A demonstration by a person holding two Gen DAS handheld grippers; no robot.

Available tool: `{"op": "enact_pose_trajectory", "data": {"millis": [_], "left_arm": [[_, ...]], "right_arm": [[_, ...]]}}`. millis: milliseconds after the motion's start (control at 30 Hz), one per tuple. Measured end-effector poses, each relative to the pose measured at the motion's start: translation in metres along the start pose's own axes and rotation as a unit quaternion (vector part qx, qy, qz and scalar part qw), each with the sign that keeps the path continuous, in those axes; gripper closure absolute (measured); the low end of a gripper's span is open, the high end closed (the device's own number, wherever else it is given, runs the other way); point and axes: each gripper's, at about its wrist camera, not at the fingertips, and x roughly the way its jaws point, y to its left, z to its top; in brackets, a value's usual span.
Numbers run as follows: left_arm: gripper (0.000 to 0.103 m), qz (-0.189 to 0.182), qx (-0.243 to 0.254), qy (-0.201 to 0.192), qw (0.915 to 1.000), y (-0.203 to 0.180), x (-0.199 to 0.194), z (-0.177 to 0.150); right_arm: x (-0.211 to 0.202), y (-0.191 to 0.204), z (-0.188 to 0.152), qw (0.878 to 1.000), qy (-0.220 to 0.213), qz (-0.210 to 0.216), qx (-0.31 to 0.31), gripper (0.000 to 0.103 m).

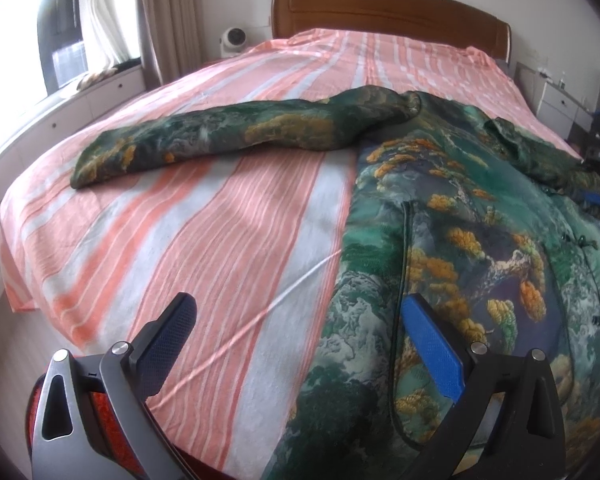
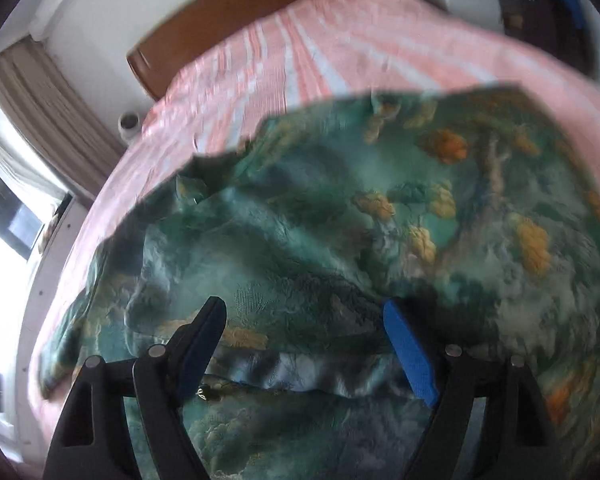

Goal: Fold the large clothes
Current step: 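Fold the sleeve across the jacket front toward the collar and release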

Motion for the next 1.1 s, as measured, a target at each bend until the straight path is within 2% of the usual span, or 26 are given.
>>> {"op": "enact_pose_trajectory", "data": {"millis": [100, 167, 300, 467, 567, 667, 733, 833, 1000, 1100], "left_arm": [[0.001, 0.003, 0.003, -0.002, 1.0, -0.001, 0.0, -0.002], [0.001, 0.007, 0.004, -0.002, 1.0, -0.003, 0.002, -0.001], [0.001, 0.013, 0.006, -0.002, 0.9999, -0.006, 0.004, -0.002], [0.0, 0.012, 0.005, -0.002, 0.9999, -0.005, 0.004, -0.002], [0.001, 0.014, 0.007, -0.004, 0.9999, -0.006, 0.003, -0.002], [0.001, 0.008, 0.002, -0.008, 0.9999, -0.004, -0.001, -0.002], [0.001, -0.021, -0.017, -0.02, 0.9994, 0.002, -0.009, 0.001], [0.001, -0.055, -0.048, -0.034, 0.9968, 0.012, -0.021, 0.006], [0.001, -0.14, -0.086, 0.016, 0.9862, 0.03, -0.027, 0.009], [0.001, -0.156, -0.078, 0.041, 0.9839, 0.032, -0.026, 0.002]], "right_arm": [[-0.041, 0.015, -0.018, 0.998, -0.058, -0.004, 0.011, 0.023], [-0.056, 0.021, -0.029, 0.997, -0.069, 0.011, 0.012, 0.022], [-0.091, 0.047, -0.063, 0.996, -0.068, 0.025, -0.054, 0.02], [-0.128, 0.054, -0.118, 0.989, -0.038, 0.028, -0.14, 0.02], [-0.143, 0.056, -0.147, 0.982, -0.042, 0.02, -0.181, 0.02], [-0.159, 0.057, -0.177, 0.975, -0.065, 0.014, -0.214, 0.02], [-0.172, 0.056, -0.195, 0.969, -0.095, 0.014, -0.229, 0.02], [-0.174, 0.053, -0.206, 0.963, -0.114, 0.007, -0.246, 0.02], [-0.176, 0.045, -0.202, 0.965, -0.119, 0.009, -0.233, 0.02], [-0.178, 0.041, -0.2, 0.966, -0.123, 0.009, -0.229, 0.02]]}}
